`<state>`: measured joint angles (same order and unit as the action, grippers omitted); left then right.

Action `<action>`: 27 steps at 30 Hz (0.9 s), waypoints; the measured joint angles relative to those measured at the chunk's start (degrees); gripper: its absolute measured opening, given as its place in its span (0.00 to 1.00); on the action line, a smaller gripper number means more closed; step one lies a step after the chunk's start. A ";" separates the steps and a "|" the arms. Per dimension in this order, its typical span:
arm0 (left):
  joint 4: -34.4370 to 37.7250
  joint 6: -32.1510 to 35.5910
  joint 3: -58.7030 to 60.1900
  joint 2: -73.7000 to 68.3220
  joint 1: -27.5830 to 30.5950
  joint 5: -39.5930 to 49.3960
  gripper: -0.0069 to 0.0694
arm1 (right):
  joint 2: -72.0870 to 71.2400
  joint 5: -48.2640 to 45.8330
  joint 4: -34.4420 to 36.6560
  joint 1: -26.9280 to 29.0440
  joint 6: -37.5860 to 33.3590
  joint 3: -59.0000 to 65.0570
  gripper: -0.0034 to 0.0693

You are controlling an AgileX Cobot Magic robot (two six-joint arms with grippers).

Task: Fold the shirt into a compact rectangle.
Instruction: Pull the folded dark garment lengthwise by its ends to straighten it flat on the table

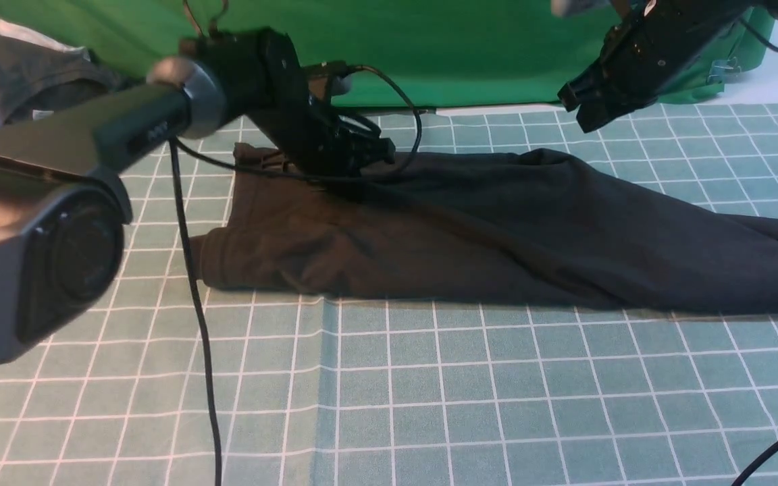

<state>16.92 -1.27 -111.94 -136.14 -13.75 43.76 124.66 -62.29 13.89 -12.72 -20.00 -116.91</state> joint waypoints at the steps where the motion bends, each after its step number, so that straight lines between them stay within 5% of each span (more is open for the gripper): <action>1: 0.43 -0.06 -0.06 -0.50 0.13 -1.11 0.10 | 0.00 -0.33 0.00 0.00 0.00 0.00 0.08; 11: 1.43 -3.30 -0.26 -2.72 1.65 -16.00 0.10 | 0.00 -3.13 1.25 0.00 -0.06 0.00 0.08; 15: 1.39 -5.98 -0.19 -1.59 4.25 -15.09 0.10 | -0.05 -6.06 1.29 0.00 -0.88 0.00 0.08; 27: -1.75 3.50 6.31 18.53 12.45 13.59 0.11 | -8.43 -7.08 -2.85 0.15 1.98 1.44 0.08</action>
<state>15.18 2.23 -105.63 -117.62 -1.30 57.35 116.22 -69.36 11.04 -12.57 -18.02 -115.46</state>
